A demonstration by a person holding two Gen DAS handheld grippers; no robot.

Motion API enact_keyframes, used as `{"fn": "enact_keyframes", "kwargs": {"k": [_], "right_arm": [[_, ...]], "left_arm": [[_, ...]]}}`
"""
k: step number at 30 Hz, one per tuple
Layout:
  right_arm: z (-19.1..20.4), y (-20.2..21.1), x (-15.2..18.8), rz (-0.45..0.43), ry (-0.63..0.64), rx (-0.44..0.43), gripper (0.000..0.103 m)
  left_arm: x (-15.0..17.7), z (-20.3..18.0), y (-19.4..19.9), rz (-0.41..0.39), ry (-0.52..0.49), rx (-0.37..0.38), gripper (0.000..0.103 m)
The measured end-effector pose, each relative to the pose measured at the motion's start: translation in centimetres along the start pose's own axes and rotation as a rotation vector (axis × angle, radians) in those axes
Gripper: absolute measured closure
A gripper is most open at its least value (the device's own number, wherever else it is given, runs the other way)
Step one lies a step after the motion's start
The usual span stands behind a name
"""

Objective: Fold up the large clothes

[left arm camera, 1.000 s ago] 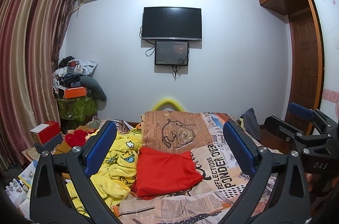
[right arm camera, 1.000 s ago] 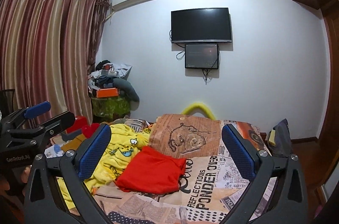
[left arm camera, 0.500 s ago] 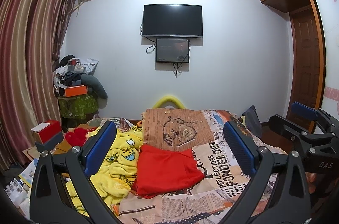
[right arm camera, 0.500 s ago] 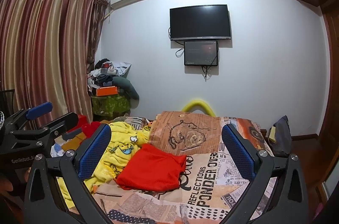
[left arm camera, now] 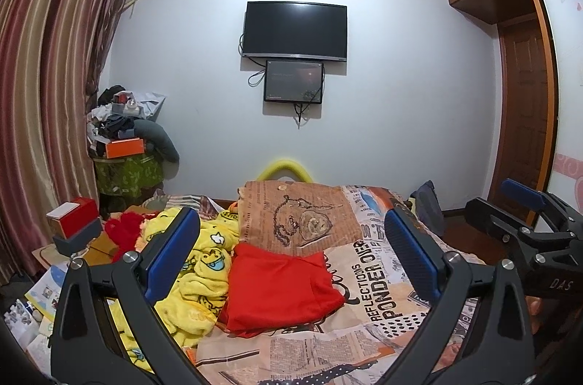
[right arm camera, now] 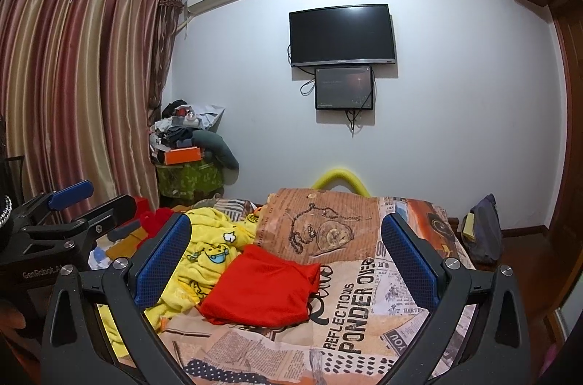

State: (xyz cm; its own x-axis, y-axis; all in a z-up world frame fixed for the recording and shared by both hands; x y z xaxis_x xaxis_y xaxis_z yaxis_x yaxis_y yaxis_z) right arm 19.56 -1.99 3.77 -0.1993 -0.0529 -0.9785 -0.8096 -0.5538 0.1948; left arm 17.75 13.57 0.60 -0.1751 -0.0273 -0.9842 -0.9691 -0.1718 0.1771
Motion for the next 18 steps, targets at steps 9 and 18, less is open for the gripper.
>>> {"fn": "enact_keyframes", "kwargs": {"k": [9, 18], "right_arm": [[-0.30, 0.09, 0.13, 0.002, -0.004, 0.004, 0.000], [-0.43, 0.16, 0.21, 0.003, -0.010, 0.007, 0.000]], "left_arm": [[0.11, -0.49, -0.12, 0.009, -0.005, 0.029, 0.001], [0.31, -0.63, -0.19, 0.019, -0.010, 0.038, 0.001]]}}
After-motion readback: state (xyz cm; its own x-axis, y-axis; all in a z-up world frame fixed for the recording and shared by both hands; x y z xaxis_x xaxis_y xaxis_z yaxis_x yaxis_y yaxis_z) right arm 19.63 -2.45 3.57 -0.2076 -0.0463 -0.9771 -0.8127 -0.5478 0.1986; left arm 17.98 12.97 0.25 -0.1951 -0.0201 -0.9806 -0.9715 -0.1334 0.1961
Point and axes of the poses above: each gripper's, at about its wrist camera, not at the fingertips, and y roughly against the way its jaws point, z to its left, x to its underside, the point moved 8 cm from there along -y, roughly the way its jaws point, and after that the axes turned 3 degrees about -y, right-handed, at the moved point
